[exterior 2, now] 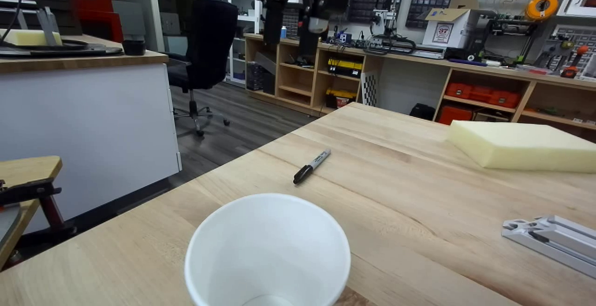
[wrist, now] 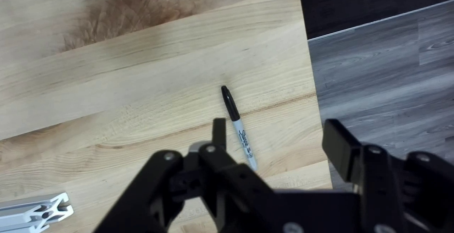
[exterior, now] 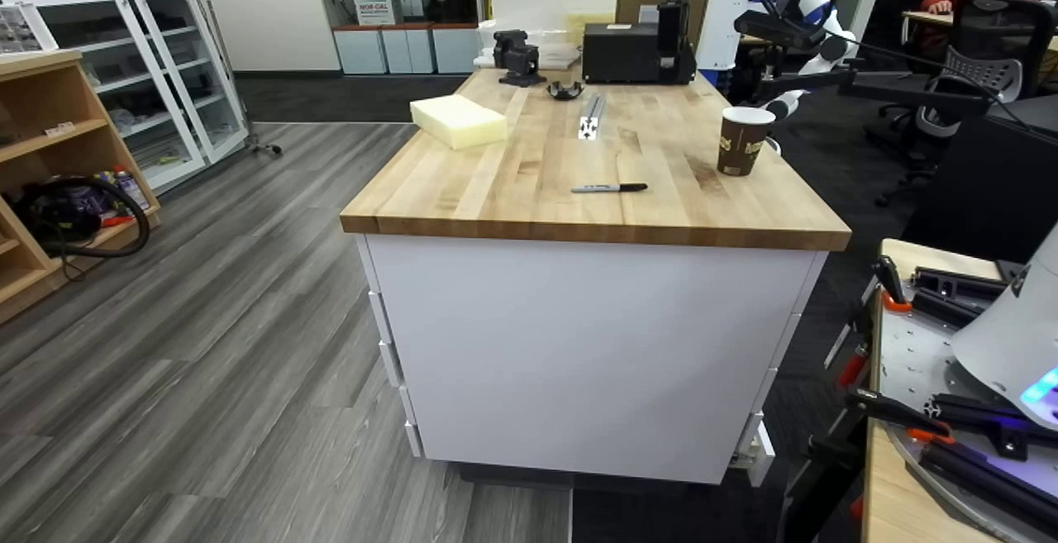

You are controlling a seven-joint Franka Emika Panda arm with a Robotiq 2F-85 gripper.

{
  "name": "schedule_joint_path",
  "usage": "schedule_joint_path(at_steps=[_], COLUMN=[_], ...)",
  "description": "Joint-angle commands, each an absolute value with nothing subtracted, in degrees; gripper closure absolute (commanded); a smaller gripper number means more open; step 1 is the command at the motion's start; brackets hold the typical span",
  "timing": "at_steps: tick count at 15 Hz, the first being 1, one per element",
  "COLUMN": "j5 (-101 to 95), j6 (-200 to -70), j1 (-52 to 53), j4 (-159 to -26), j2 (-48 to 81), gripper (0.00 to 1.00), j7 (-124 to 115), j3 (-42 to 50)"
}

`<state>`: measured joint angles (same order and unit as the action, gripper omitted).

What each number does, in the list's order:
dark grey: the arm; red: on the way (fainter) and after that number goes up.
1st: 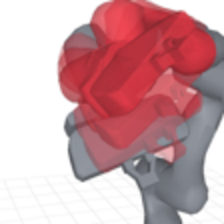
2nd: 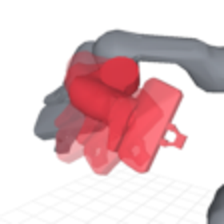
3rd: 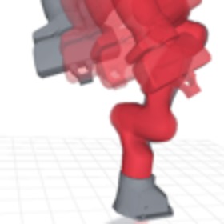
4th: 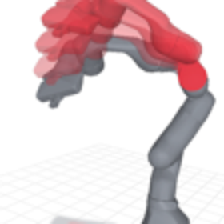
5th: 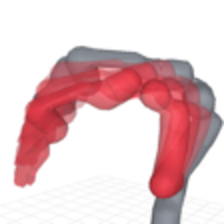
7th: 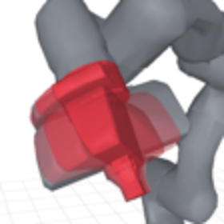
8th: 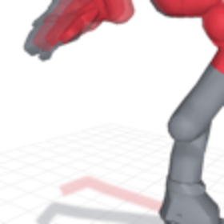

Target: Take the pen out of the cup and put it on the counter

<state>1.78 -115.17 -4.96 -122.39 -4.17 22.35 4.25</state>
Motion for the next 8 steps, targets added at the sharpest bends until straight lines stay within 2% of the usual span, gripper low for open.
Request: schedule_joint_path(at_steps=[1,2,8], j5=[1.73,1.72,1.71], j6=[-115.02,-115.05,-115.10], j1=[-4.54,-4.54,-4.54], j4=[-122.32,-122.35,-122.38], j2=[-4.17,-4.17,-4.17], gripper=[0.23,0.19,0.19], j7=[22.31,22.31,22.31], j3=[4.65,4.64,4.63])
